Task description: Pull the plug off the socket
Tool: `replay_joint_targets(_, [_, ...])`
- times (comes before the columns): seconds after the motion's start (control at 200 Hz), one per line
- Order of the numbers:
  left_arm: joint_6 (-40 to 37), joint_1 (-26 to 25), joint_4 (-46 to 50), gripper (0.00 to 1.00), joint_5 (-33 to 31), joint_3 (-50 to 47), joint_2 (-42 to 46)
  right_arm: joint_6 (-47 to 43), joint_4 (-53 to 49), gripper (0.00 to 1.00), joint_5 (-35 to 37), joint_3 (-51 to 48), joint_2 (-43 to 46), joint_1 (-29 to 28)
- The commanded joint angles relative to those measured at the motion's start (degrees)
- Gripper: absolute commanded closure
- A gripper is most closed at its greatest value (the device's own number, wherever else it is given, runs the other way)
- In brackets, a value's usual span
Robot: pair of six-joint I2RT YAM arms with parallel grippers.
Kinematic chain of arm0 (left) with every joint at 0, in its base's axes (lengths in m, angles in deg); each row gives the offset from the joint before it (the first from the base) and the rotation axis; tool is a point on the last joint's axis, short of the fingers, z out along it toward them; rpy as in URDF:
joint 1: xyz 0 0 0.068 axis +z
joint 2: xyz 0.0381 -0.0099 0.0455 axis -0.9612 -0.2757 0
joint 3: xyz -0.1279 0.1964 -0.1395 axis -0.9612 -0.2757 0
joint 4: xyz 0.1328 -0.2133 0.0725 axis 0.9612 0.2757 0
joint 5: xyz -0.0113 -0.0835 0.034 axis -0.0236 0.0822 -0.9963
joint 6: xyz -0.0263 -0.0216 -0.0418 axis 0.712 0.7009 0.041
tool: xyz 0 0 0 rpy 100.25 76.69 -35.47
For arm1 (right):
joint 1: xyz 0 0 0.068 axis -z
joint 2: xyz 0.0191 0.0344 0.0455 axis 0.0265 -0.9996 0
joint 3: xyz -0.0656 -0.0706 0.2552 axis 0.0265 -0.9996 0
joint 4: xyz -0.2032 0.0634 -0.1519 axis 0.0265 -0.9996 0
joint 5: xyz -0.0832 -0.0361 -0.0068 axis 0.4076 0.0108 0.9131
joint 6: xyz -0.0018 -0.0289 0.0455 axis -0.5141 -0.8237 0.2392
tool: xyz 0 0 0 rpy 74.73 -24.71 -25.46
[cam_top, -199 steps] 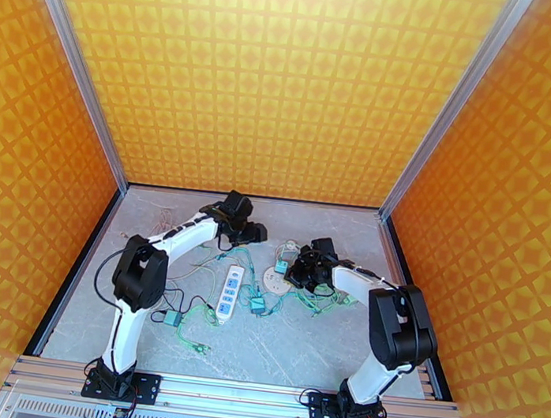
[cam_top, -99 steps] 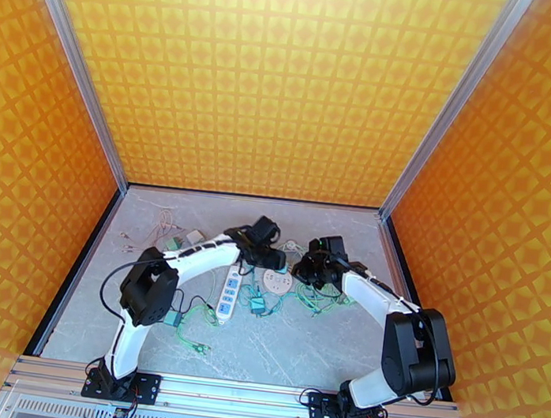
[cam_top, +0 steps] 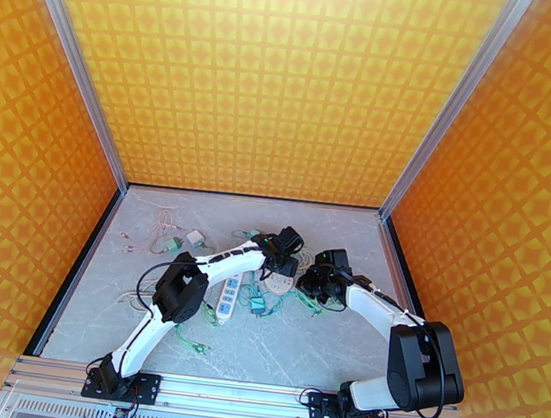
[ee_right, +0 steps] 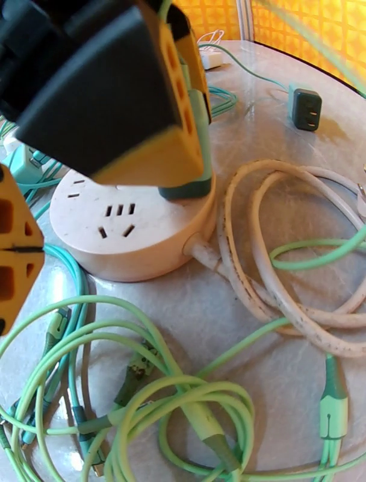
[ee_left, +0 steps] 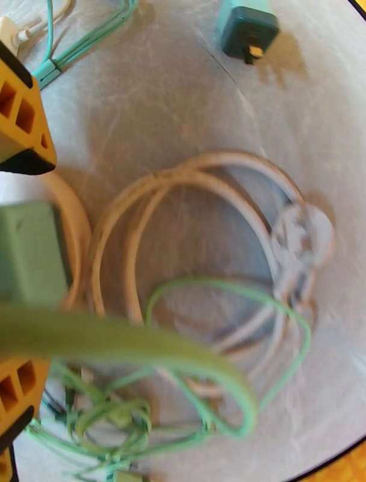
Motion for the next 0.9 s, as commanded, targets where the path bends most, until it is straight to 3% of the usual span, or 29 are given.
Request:
replay_joint_targets(0.0, [-0.5,0.1,2.5,0.35,-3.0,2.2,-1.1,1.8,2.5,1.00,-1.2,-1.2,1.1,0.3])
replay_joint_targets(0.175, [-0.5,0.1,2.6,0.36,-3.3,3.9,-2.8,4.2,6.6,1.00,-3.8,-1.9,-0.3,0.2])
replay_joint_targets(0.37, [-0.5,0.1,2.9,0.64,-3.4,3.6,-3.2,10.8,16.3,1.00,-9.7,-2.9,-4.0,0.2])
replay_joint_targets(0.48, [0.0,0.1,2.5,0.70,-4.6,1.7,-1.9,14.6,20.7,1.00,-11.5,-2.9,-6.1,0.2])
replay_joint_targets(0.895, [4.6,0.0,5.2,0.73,-6.2,2.2,-1.5,36.8,50.8,1.00,-14.6,-13.2,-12.1,-0.2])
